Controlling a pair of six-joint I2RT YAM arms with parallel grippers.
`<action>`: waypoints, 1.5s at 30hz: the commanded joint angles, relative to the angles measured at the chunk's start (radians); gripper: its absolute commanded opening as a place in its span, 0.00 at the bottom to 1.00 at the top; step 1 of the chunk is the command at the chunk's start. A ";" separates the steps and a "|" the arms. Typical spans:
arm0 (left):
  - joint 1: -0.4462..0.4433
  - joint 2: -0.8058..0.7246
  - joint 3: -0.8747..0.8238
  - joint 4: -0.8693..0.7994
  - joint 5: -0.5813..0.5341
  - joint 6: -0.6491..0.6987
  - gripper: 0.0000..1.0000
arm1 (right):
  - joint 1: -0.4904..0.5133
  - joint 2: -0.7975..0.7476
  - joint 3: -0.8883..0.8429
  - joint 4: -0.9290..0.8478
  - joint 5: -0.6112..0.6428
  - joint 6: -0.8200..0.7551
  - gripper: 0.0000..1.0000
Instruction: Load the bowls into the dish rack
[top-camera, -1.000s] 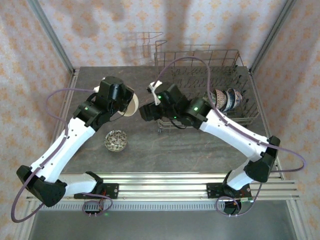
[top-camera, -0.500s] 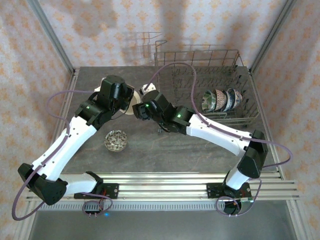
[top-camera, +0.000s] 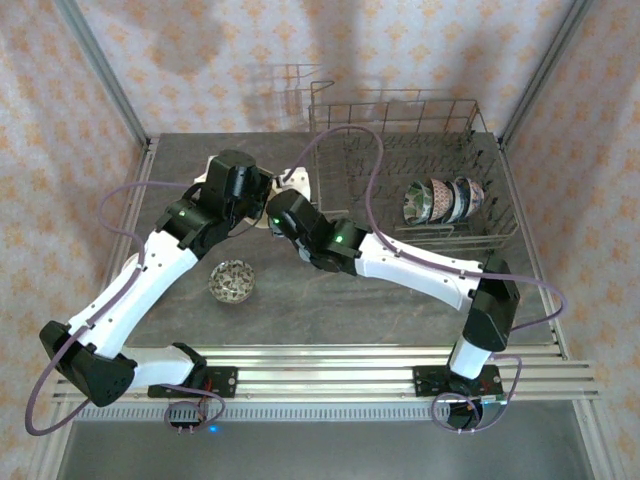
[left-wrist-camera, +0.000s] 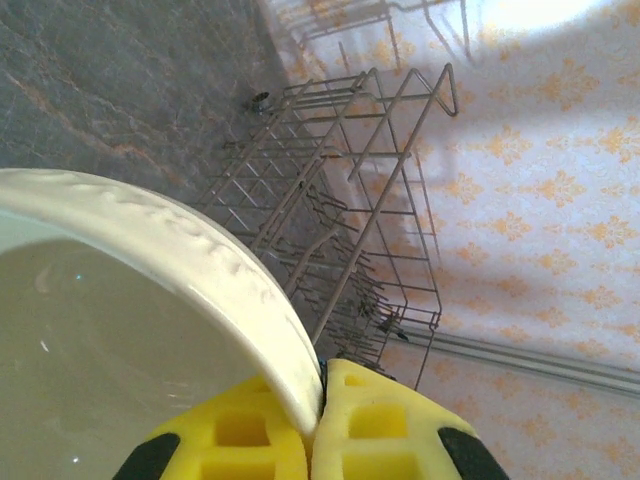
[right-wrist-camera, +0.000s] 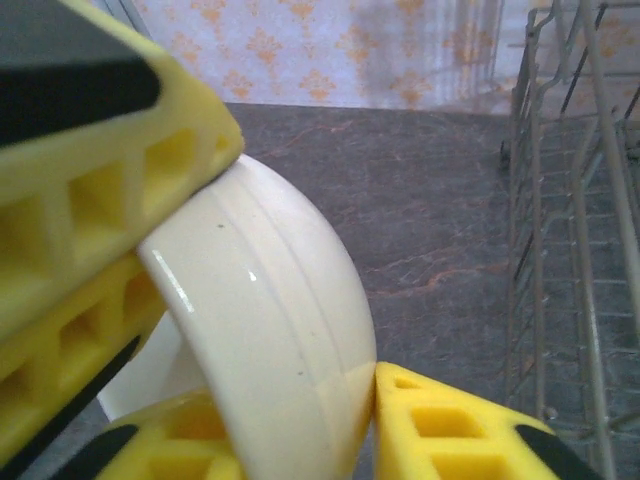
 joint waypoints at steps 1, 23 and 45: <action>-0.013 -0.002 0.056 0.053 -0.045 -0.003 0.00 | 0.005 0.005 0.035 -0.004 0.121 0.023 0.20; 0.002 -0.014 0.038 0.150 0.063 0.191 0.65 | -0.018 0.015 0.127 -0.061 0.272 0.025 0.00; 0.376 0.160 0.160 0.286 0.663 0.469 0.87 | -0.237 0.417 0.786 -0.543 0.269 0.116 0.00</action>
